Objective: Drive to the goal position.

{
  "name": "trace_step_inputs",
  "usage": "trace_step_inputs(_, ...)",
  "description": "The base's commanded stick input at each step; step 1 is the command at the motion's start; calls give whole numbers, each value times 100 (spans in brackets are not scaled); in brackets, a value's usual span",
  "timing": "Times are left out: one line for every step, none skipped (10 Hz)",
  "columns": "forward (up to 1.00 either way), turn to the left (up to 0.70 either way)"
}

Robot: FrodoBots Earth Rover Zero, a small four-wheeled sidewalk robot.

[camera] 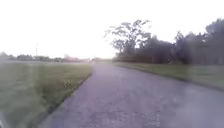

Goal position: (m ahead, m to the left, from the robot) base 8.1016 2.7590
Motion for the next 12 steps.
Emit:
trace_step_inputs(70,0)
trace_step_inputs(70,0)
trace_step_inputs(70,0)
trace_step_inputs(70,0)
trace_step_inputs(70,0)
trace_step_inputs(70,0)
trace_step_inputs(70,0)
trace_step_inputs(70,0)
trace_step_inputs(70,0)
trace_step_inputs(70,0)
trace_step_inputs(70,0)
trace_step_inputs(70,0)
